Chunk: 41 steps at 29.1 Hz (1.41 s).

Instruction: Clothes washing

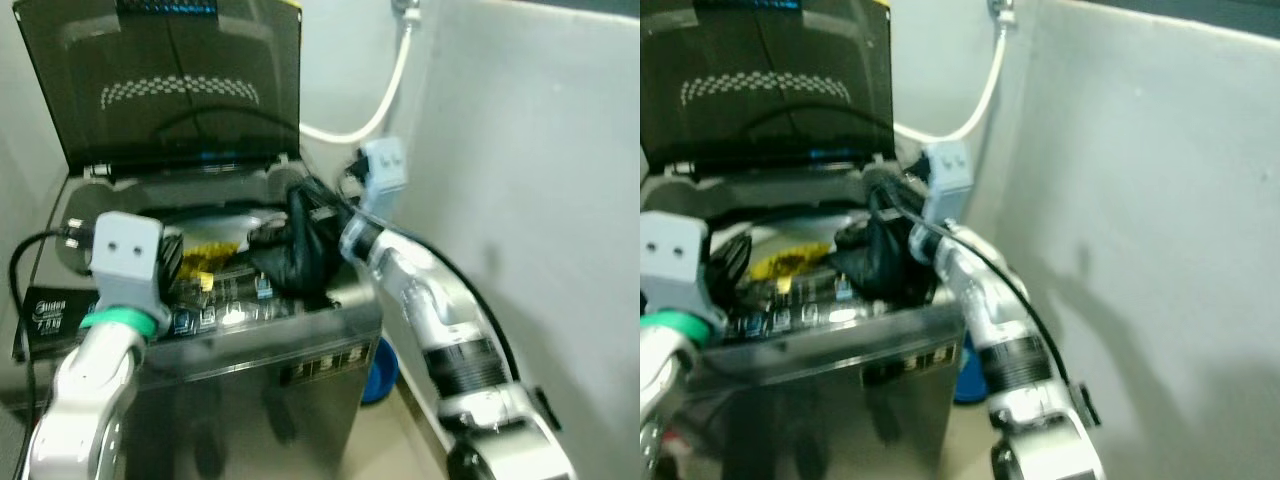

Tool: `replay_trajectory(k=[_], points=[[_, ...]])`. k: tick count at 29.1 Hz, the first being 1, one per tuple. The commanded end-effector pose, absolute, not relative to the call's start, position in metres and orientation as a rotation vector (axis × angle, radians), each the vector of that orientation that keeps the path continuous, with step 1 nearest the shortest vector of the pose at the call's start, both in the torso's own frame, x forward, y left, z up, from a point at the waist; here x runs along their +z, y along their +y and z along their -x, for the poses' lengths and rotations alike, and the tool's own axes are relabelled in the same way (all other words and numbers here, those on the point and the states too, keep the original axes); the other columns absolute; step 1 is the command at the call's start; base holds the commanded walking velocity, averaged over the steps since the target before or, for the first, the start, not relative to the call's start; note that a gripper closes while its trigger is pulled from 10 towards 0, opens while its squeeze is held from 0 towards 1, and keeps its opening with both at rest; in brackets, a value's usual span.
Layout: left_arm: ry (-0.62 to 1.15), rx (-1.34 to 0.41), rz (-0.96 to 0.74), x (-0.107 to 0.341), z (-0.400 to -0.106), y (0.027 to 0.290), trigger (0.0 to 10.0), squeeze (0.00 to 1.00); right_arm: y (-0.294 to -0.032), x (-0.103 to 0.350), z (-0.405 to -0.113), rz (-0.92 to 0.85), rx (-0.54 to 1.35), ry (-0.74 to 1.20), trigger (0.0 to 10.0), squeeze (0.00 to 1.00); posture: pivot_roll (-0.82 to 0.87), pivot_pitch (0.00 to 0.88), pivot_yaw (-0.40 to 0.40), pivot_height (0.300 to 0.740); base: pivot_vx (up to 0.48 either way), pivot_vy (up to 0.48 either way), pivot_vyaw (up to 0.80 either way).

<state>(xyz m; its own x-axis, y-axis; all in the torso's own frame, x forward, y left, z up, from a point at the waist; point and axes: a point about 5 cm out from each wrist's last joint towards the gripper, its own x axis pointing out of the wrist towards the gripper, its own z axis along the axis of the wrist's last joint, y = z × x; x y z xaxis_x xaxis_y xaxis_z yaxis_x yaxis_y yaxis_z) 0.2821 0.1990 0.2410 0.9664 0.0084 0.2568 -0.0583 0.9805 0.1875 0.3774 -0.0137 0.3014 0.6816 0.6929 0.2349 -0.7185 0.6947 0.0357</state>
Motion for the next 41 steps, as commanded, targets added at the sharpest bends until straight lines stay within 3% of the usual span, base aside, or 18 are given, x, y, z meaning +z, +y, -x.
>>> replay_trajectory(k=[1,2,3,4,5,6,9,10,13,18,19,24,34,35,40,41], points=[[-0.252,0.041,-0.208,0.239,-0.282,0.200,10.0,0.00,-0.014,0.297,-0.379,-0.122,0.795,-0.204,10.0,0.00,0.03,0.038,-0.003,0.740,0.000,0.000,0.00],[-0.256,0.056,-0.220,0.240,-0.279,0.202,10.0,0.00,-0.001,0.347,-0.382,-0.223,0.806,-0.325,10.0,0.00,0.05,0.043,-0.028,0.740,0.000,0.000,0.00],[-0.256,0.056,-0.220,0.240,-0.279,0.202,10.0,0.00,-0.001,0.347,-0.382,-0.223,0.806,-0.325,10.0,0.00,0.05,0.043,-0.028,0.740,0.000,0.000,0.00],[-0.257,0.076,-0.227,0.240,-0.273,0.204,10.0,0.00,0.000,0.401,-0.377,-0.455,0.825,-0.442,10.0,0.00,0.08,0.044,-0.051,0.740,0.000,0.000,0.00],[-0.257,0.076,-0.227,0.240,-0.273,0.204,10.0,0.00,0.000,0.401,-0.377,-0.455,0.825,-0.442,10.0,0.00,0.08,0.044,-0.051,0.740,0.000,0.000,0.00],[-0.256,0.092,-0.232,0.239,-0.269,0.206,10.0,0.00,-0.003,0.436,-0.370,-0.653,0.858,-0.501,10.0,0.00,0.09,0.044,-0.060,0.740,0.000,0.000,0.00],[-0.256,0.092,-0.232,0.239,-0.269,0.206,10.0,0.00,-0.003,0.436,-0.370,-0.653,0.858,-0.501,10.0,0.00,0.09,0.044,-0.060,0.740,0.000,0.000,0.00],[-0.255,0.102,-0.235,0.239,-0.266,0.208,10.0,0.00,-0.007,0.451,-0.367,-0.754,0.870,-0.521,10.0,0.00,0.09,0.041,-0.062,0.740,0.000,0.000,0.00],[-0.252,0.102,-0.245,0.238,-0.265,0.208,10.0,0.00,-0.007,0.444,-0.372,-0.750,0.850,-0.481,10.0,0.00,0.09,0.039,-0.060,0.740,0.000,0.000,0.00],[-0.250,0.077,-0.270,0.238,-0.266,0.206,10.0,0.00,-0.002,0.404,-0.387,-0.529,0.751,-0.359,10.0,0.00,0.09,0.037,-0.046,0.740,0.000,0.000,0.00],[-0.252,0.035,-0.285,0.239,-0.268,0.202,10.0,0.00,0.000,0.384,-0.394,-0.393,0.714,-0.306,10.0,0.00,0.09,0.038,-0.037,0.740,0.000,0.000,0.00],[-0.257,-0.041,-0.304,0.244,-0.267,0.195,10.0,0.00,-0.001,0.359,-0.401,-0.277,0.665,-0.210,10.0,0.00,0.09,0.041,-0.031,0.740,0.000,0.000,0.00],[-0.233,-0.173,-0.302,0.256,-0.267,0.184,10.0,0.00,-0.013,0.330,-0.410,-0.302,0.612,-0.042,10.0,0.00,0.09,0.047,-0.005,0.740,0.000,0.000,0.00],[-0.222,-0.180,-0.323,0.258,-0.268,0.184,10.0,0.00,-0.010,0.321,-0.408,-0.300,0.682,0.018,10.0,1.00,0.09,0.046,0.000,0.740,0.000,0.000,0.00],[-0.208,-0.167,-0.340,0.259,-0.274,0.183,10.0,0.00,-0.004,0.308,-0.404,-0.271,0.777,0.088,10.0,1.00,0.09,0.044,0.006,0.740,0.000,0.000,0.00],[-0.207,-0.158,-0.330,0.260,-0.275,0.184,10.0,0.00,-0.004,0.311,-0.405,-0.299,0.773,0.077,10.0,0.01,0.09,0.044,0.009,0.740,0.000,0.000,0.00]])
